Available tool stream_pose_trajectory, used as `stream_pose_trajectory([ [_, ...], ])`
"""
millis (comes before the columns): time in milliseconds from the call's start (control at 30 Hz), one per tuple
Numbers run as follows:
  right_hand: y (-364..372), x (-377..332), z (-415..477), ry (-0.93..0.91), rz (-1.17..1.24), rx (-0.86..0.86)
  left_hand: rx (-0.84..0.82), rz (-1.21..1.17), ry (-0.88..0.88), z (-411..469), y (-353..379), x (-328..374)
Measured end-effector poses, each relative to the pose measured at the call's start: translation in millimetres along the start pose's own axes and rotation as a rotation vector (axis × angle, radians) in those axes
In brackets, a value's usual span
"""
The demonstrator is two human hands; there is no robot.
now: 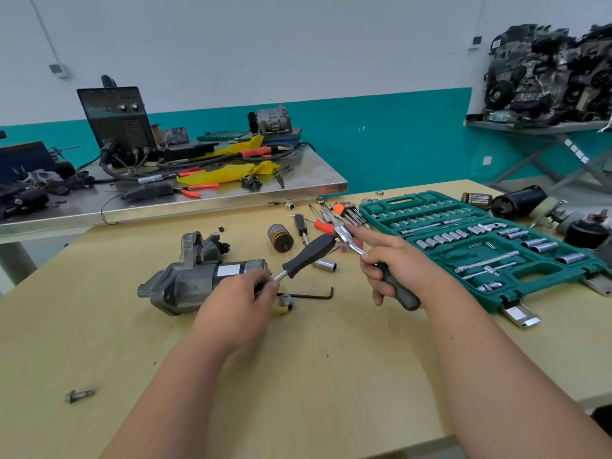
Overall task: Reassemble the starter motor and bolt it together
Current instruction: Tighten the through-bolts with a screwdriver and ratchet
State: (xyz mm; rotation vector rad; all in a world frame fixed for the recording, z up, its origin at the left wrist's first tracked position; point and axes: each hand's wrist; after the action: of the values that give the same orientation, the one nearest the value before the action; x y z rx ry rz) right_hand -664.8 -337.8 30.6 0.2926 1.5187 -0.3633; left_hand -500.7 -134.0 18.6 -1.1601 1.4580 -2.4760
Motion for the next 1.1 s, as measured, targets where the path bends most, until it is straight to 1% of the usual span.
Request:
stream_pose_trajectory([
  [100,0,-2,0,0.029,0.141,-0.084,0.052,0.072,0.067,0,-13,-7],
  [200,8,-3,3,0.025,0.161,-0.094,0.169,0.206,0.134,-1,-24,-9],
  [233,12,-4,4,0.027,0.148,-0.086,0.183,0.248,0.150,0,-26,-10],
  [267,16,-5,5,0.037,0.125,-0.071,0.173,0.284,0.159,1,-27,-10],
  [333,21,-7,5,0.058,0.063,-0.044,0.102,0.316,0.163,6,-31,-11],
  [400,24,-11,2,0.063,0.073,-0.066,0.018,0.245,0.139,9,-37,-13],
  [500,24,-18,-4,-0.023,0.274,-0.143,-0.078,-0.051,0.082,12,-50,-25],
  [533,25,-18,-4,-0.076,0.259,-0.136,-0.096,-0.133,0.081,12,-53,-30],
  [567,28,-16,-3,-0.122,0.176,-0.107,-0.116,-0.184,0.086,12,-56,-35],
  [600,33,-13,-1,-0.160,0.043,-0.064,-0.135,-0.205,0.094,11,-56,-38],
  [700,53,-6,7,-0.239,-0.414,0.027,-0.182,-0.176,0.107,9,-56,-47],
  [767,64,-4,9,-0.268,-0.561,0.043,-0.193,-0.144,0.121,9,-54,-49],
  [867,73,-4,8,-0.369,-0.598,0.078,-0.167,-0.054,0.145,10,-52,-50],
  [967,74,-5,7,-0.409,-0.718,0.065,-0.140,0.110,0.189,12,-50,-45],
  [1000,73,-4,7,-0.385,-0.728,0.066,-0.095,0.173,0.235,13,-49,-41],
  [1033,72,-4,8,-0.323,-0.677,0.095,-0.018,0.225,0.307,15,-47,-37],
  [1067,69,-2,10,-0.226,-0.568,0.155,0.088,0.259,0.392,17,-45,-32],
  [1100,65,-2,13,-0.104,-0.403,0.232,0.196,0.274,0.451,21,-41,-29],
])
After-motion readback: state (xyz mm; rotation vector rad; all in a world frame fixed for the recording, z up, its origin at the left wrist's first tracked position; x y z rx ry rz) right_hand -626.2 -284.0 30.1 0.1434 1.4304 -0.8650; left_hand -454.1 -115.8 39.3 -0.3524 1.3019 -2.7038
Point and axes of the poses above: each hand's wrist, its own z-axis towards the middle knuckle, its own y-axis out of the palm, x = y × z, and after that the axes turned 6 degrees about -z, right-handed
